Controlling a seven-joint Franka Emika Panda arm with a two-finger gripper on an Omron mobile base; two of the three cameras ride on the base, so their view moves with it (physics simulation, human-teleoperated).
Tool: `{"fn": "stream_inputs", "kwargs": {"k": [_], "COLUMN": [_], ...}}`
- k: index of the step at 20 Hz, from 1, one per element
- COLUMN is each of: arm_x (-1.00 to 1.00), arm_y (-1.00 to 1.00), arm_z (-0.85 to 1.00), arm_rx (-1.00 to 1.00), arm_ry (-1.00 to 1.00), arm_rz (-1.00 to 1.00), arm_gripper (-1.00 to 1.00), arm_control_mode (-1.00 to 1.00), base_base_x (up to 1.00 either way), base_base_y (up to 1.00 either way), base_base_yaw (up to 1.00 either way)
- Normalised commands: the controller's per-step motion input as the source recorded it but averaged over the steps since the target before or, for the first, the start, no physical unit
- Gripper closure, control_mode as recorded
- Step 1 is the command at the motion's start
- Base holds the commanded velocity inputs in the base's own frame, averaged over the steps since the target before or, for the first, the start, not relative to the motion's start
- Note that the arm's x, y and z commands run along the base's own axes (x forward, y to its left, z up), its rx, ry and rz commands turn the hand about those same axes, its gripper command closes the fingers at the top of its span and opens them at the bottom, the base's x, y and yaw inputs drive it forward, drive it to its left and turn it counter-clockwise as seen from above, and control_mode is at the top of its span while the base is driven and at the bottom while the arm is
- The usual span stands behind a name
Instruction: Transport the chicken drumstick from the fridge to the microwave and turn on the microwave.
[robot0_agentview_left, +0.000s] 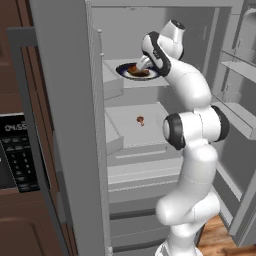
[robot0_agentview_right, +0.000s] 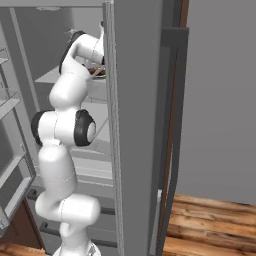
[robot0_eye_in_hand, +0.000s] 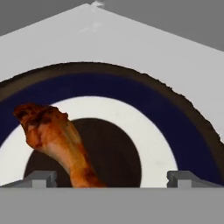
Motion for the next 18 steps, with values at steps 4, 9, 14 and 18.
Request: {"fn": "stream_inputs", "kwargs": {"k": [4, 9, 14, 18], "arm_x": [0.25, 0.22, 0.11, 0.0], "arm_y": [0.17, 0.19, 0.33, 0.47], "arm_z": [-0.13, -0.15, -0.39, -0.7], "arm_rx": [0.0, 0.0, 0.0, 0.0], "arm_ry": [0.11, 0.11, 0.18, 0.25], "arm_rz": [0.06, 0.05, 0.06, 0.06], "arm_gripper": [-1.0, -1.0, -1.0, -1.0], "arm_control_mode": [-1.0, -1.0, -1.0, -1.0], "base_base_x": [0.0, 0.0, 0.0, 0.0], "base_base_y": [0.0, 0.0, 0.0, 0.0], "base_base_yaw": [0.0, 0.0, 0.0, 0.0]}}
